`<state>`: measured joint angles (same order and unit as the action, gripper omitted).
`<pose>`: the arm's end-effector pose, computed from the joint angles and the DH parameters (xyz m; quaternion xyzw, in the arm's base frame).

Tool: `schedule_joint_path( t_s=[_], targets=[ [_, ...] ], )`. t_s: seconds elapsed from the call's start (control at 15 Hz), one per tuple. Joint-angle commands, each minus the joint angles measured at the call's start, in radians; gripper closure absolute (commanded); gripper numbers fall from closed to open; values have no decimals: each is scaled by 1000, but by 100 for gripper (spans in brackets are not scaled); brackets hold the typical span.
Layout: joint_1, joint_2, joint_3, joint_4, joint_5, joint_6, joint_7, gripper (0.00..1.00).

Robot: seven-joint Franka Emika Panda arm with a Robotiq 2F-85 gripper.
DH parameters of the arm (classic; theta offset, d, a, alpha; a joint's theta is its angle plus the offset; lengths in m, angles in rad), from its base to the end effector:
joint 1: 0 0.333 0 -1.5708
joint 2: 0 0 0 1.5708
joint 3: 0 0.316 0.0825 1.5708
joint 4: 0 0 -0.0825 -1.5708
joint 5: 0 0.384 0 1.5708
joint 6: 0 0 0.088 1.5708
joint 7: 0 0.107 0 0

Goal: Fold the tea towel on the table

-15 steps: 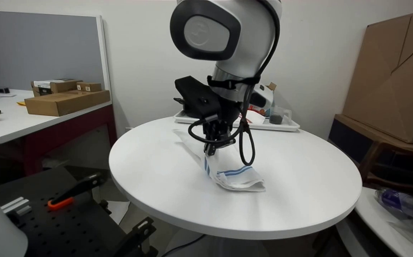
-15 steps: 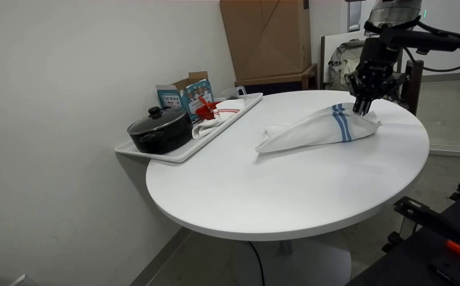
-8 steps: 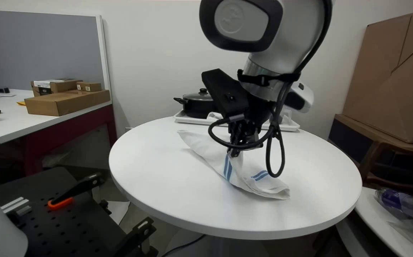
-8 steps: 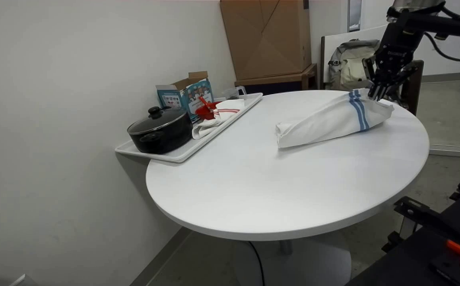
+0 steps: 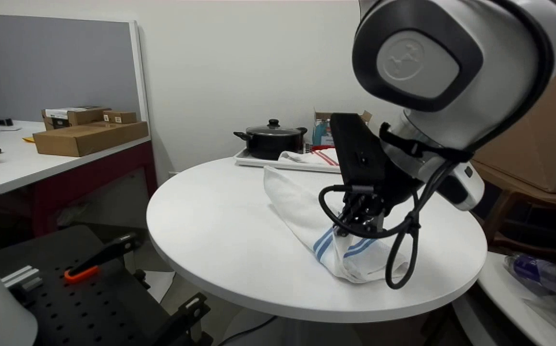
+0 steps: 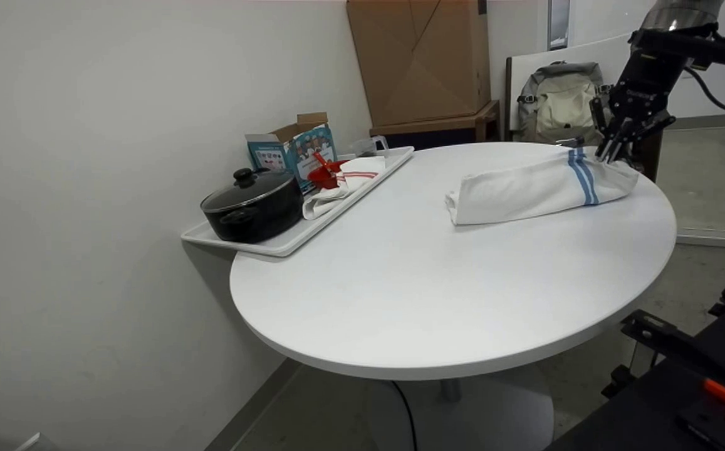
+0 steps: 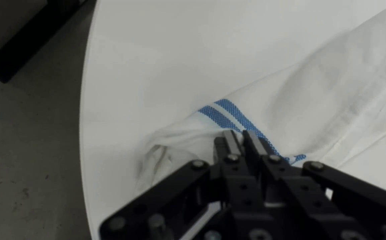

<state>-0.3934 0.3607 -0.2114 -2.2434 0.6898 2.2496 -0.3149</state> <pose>0.4257 -0.2775 0.1871 -0.8897 0.3868 0.0552 0.2360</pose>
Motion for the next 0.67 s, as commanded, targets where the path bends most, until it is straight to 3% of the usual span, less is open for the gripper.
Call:
schedule_joint_path(
  t_s=[0.0,0.33,0.4,0.47,0.6],
  targets=[
    [-23,131,10,130,28,-72,78,98],
    [-23,200,12,194,30,-60,193,98],
    [-17,204,11,196,19,-52,204,66],
    [-11,203,10,196,14,-44,220,65],
    [4,190,10,183,5,-17,238,52]
  ],
)
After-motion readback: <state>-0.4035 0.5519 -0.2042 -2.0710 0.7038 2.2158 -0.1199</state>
